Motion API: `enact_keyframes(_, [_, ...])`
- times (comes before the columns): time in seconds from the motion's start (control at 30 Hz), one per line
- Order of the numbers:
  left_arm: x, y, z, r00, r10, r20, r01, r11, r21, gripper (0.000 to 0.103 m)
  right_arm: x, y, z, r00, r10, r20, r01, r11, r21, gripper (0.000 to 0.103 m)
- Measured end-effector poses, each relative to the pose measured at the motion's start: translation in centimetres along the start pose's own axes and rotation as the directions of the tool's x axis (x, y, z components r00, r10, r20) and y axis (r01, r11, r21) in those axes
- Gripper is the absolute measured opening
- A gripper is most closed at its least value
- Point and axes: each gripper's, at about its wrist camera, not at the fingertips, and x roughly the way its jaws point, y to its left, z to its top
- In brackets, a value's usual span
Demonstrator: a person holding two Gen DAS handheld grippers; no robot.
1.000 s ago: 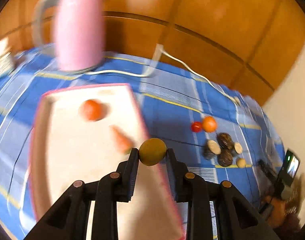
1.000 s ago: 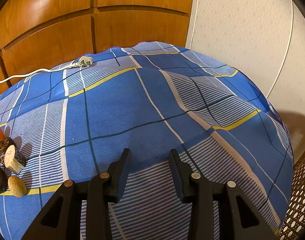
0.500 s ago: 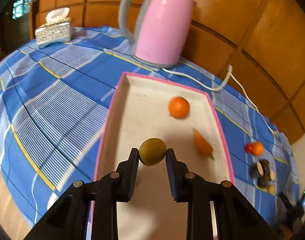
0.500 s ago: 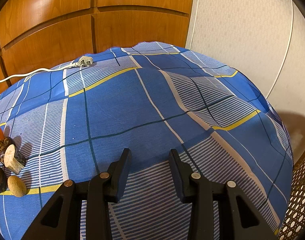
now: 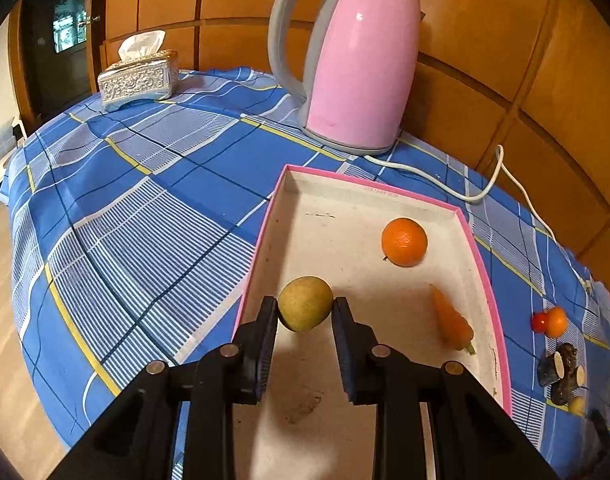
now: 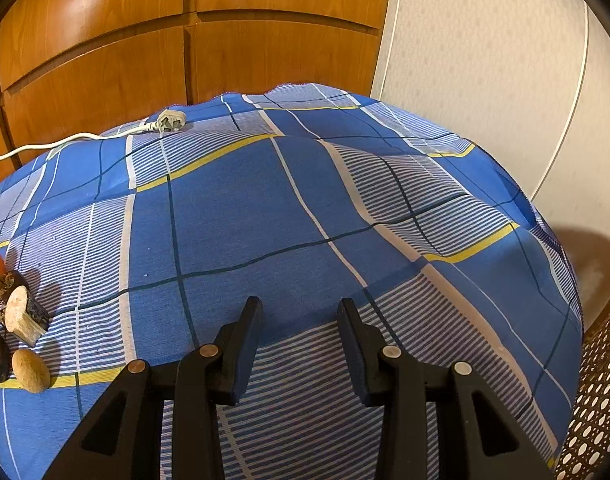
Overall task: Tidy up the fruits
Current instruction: 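Carry the yellow fruit into the tray and open the left tool, then reach the right tool to the red tomato and grasp it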
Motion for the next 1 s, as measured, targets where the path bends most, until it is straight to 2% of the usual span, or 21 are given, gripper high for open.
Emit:
enact_keyframes(0.23, [-1.1,0.2,-0.2,0.999,0.017,0.037,-0.016,1.000,-0.015,0.044,0.0,0.1,0.0,1.000,-0.001,0.000,0.001,1.000,0.001,0.039])
enact_keyframes(0.43, [-2.3,0.3,-0.8,0.998,0.013,0.061,-0.012,1.000,-0.020,0.053,0.0,0.1,0.0,1.000,-0.001,0.001,0.001,1.000,0.001,0.039])
enact_keyframes(1.0, [-5.2,1.5,-3.9,0.998,0.007,0.067,-0.002,0.998,-0.063,0.071,0.0,0.1,-0.1,1.000,-0.003,0.001,0.003,1.000,0.002,0.039])
